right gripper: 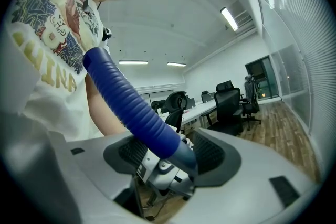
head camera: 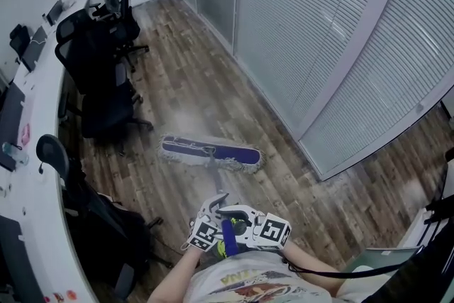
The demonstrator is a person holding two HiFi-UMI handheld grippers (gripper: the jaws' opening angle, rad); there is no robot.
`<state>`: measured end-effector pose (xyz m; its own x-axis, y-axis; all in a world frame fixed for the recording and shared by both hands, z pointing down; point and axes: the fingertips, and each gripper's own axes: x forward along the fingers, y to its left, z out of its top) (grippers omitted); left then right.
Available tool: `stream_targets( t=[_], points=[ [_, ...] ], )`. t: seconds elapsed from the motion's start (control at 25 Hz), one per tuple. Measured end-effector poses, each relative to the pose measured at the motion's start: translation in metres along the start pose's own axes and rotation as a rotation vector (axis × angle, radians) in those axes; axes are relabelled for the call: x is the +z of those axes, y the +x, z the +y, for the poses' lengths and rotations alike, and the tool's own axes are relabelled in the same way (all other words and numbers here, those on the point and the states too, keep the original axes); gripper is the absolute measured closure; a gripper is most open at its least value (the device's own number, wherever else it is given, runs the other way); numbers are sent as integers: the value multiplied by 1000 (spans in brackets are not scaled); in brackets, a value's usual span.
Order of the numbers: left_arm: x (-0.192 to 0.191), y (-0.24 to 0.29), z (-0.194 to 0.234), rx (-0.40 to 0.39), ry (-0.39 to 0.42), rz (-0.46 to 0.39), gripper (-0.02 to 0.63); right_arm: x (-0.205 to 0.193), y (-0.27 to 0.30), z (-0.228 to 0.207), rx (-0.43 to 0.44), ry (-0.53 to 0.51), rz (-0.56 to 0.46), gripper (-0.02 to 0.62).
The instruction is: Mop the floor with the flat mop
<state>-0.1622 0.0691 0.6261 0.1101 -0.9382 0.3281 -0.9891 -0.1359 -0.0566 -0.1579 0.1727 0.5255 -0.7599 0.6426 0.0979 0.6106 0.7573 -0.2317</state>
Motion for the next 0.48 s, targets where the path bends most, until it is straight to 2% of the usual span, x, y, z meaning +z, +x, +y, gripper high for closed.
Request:
stream_targets(
  t=[0.16, 0.28, 0.48],
  points=[
    [0, 14, 22, -15, 1, -10, 451, 2, 5, -25, -3, -39, 6, 344],
    [2, 28, 40, -27, -9, -8, 448, 7, 8, -48, 3, -32, -3, 344],
    [20, 71, 105, -31, -21, -4, 445, 31, 15, -123, 28, -59, -23, 344]
  ],
)
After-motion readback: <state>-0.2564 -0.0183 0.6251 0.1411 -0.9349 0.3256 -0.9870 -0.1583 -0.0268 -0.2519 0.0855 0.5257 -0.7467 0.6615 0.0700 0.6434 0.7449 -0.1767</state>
